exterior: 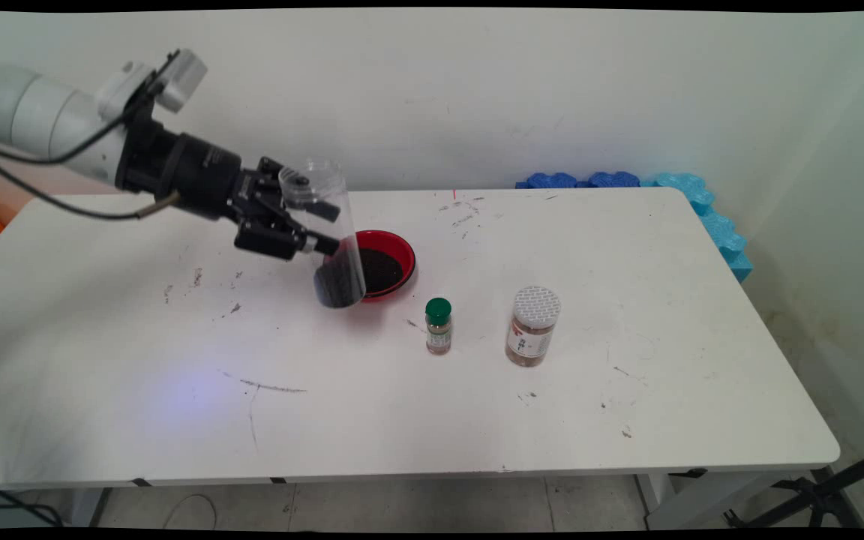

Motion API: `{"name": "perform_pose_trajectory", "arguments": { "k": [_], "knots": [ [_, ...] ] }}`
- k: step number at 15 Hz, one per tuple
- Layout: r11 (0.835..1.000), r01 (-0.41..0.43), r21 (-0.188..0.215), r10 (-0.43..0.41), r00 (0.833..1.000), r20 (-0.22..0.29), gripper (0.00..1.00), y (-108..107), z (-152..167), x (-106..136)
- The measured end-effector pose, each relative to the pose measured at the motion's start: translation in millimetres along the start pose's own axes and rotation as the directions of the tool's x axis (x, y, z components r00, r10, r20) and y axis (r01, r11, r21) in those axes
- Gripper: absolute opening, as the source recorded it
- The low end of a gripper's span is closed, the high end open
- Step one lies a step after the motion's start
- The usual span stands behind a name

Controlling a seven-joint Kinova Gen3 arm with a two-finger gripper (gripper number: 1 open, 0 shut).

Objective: Pour the black seasoning powder in the red bowl

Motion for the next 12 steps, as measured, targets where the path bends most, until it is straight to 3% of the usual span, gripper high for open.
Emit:
{"name": "perform_pose_trajectory", "arguments": {
  "k": [12],
  "knots": [
    [0.998,0.06,0.023,-0.06,0.998,0.013,0.0,-46.2,0.4,33.6]
  ]
}}
